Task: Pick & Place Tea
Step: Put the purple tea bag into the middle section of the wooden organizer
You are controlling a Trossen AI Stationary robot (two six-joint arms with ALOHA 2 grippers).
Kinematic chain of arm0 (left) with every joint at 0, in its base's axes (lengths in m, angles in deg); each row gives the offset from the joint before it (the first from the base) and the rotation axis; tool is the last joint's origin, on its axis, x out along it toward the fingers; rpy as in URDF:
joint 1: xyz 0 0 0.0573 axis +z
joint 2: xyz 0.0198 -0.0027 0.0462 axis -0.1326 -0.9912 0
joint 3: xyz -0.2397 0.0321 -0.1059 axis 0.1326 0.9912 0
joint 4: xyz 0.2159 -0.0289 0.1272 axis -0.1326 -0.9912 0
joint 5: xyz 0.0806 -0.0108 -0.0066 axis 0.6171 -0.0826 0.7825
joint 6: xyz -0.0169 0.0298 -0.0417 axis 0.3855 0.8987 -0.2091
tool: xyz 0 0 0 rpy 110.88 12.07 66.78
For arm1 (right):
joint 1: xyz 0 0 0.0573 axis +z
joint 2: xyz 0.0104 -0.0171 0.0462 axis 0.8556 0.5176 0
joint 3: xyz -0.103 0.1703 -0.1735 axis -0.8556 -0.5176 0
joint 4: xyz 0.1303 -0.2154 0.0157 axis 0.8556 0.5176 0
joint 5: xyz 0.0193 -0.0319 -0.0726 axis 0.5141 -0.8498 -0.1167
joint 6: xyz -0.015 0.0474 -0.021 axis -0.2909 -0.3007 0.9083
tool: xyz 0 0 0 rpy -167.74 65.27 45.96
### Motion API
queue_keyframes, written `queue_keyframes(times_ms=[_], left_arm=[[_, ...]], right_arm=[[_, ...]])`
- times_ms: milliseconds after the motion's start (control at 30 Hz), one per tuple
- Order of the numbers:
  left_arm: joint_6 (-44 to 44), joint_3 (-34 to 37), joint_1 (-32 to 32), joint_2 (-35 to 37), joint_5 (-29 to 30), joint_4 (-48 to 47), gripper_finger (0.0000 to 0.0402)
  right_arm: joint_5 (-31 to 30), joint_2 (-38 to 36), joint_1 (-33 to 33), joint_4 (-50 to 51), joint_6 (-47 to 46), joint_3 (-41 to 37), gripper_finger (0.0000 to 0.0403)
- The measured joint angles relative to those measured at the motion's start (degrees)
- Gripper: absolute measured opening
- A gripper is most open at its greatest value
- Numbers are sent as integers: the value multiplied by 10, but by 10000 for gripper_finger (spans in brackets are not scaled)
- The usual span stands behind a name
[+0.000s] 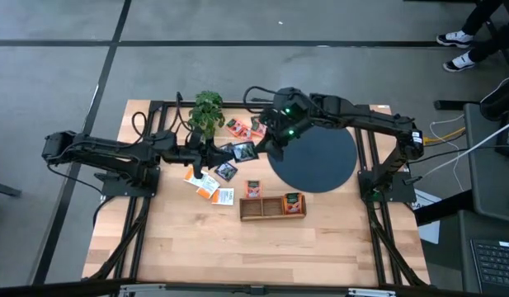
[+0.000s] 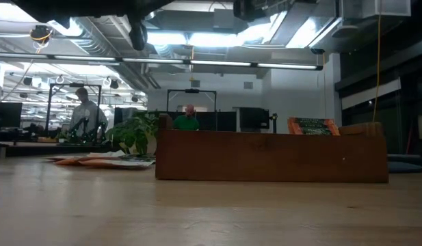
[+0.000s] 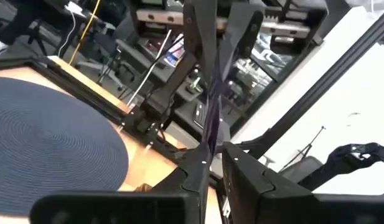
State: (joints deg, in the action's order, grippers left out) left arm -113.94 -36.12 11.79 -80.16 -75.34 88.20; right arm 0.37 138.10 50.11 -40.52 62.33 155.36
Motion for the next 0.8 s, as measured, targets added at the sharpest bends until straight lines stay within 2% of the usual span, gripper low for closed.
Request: queue_keyframes(times_ms=[200,333,567,800], left_arm=[[0,0,2,0,-37,-48,61],[-5,0,2,0,-37,-119,70],[-14,0,2,0,-37,-230,72],[-23,0,2,0,-37,-258,72]], right_arm=[[29,0,7,80,6,0,3],[29,0,18,137,18,0,3],[18,17,57,169,17,0,2],[29,67,96,241,53,0,2]])
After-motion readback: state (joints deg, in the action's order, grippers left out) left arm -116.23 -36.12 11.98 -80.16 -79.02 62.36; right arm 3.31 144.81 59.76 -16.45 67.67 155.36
